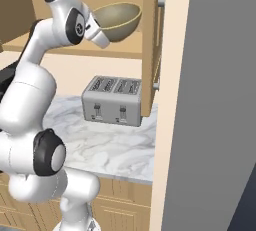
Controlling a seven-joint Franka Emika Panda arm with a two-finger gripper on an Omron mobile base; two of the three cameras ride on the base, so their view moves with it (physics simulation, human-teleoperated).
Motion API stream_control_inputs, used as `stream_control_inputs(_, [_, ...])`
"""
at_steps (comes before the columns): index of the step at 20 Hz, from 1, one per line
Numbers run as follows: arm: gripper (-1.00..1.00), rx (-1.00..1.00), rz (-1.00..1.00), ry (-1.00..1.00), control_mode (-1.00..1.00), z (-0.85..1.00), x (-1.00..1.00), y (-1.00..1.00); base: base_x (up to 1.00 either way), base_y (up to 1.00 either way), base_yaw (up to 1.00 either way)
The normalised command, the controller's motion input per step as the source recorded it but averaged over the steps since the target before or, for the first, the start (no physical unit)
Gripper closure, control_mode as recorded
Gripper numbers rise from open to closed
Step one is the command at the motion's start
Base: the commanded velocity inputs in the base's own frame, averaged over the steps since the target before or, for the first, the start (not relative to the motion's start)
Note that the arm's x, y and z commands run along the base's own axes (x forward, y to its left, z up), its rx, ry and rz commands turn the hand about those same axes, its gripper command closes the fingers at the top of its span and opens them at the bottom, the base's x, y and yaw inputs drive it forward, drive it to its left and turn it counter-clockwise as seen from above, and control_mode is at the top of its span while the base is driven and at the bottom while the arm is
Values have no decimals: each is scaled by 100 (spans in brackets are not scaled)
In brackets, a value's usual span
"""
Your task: Take the smaller bowl and place it next to the appetizer plate on the dining counter , and place the larger bowl next to the plate with cooked food.
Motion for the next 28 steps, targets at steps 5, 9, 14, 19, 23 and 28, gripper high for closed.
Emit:
stream_control_inputs(5, [100,-1,0,6,-100,52,-100,7,0,0,0])
stream_control_inputs(9, [100,-2,12,20,-100,-37,-83,45,0,0,0])
stream_control_inputs(14, [100,0,24,10,-100,-39,-97,49,0,0,0])
stream_control_inputs(19, [100,0,31,0,-100,-41,-100,41,0,0,0])
stream_control_inputs(23, [100,0,33,0,-100,-19,-100,10,0,0,0])
stream_control_inputs(28, [100,0,23,1,-100,-6,-50,0,0,0,0])
